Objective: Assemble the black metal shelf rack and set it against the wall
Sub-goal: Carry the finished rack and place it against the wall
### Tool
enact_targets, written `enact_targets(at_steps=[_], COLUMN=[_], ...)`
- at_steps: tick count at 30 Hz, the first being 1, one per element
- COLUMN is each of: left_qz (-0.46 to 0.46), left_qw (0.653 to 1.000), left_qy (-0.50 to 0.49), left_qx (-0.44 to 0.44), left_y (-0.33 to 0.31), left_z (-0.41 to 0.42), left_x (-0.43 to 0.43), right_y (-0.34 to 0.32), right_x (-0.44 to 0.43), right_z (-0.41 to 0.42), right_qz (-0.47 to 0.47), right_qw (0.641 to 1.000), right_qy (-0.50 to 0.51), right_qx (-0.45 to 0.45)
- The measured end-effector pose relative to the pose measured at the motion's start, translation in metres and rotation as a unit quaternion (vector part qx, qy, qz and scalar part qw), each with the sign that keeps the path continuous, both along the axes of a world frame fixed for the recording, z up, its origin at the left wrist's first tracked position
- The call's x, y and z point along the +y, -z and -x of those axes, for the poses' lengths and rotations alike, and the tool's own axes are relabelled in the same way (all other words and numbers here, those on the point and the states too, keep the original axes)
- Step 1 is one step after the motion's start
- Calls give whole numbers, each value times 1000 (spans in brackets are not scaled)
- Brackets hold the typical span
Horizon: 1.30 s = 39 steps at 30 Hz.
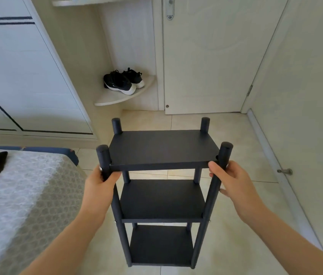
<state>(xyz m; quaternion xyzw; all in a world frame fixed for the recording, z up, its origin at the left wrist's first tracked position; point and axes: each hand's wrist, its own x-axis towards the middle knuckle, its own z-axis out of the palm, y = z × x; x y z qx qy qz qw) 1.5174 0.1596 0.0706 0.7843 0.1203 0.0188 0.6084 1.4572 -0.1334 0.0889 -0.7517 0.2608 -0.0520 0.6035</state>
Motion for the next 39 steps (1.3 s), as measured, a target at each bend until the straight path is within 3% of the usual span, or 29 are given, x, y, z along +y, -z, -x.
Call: enact_targets(at_steps=[6,16,24,31,39], left_qz=[19,121,136,156,163], left_qw=[999,985,980,979,973], left_qy=[15,49,-36,-4,5], left_qx=[38,116,138,134,163], left_y=[-122,-271,-292,-292,-278], left_z=[28,88,125,145,109], left_x=[17,54,73,72,41], right_y=[-106,-245,-291,-291,-275], right_x=[20,62,93,98,71], right_z=[17,66,115,150,137], right_qz=[-65,-65,-71,-74,-79], right_qw=[997,994,992,985,975], right_qy=[18,69,89,145,199], right_qx=[45,54,56,63,64])
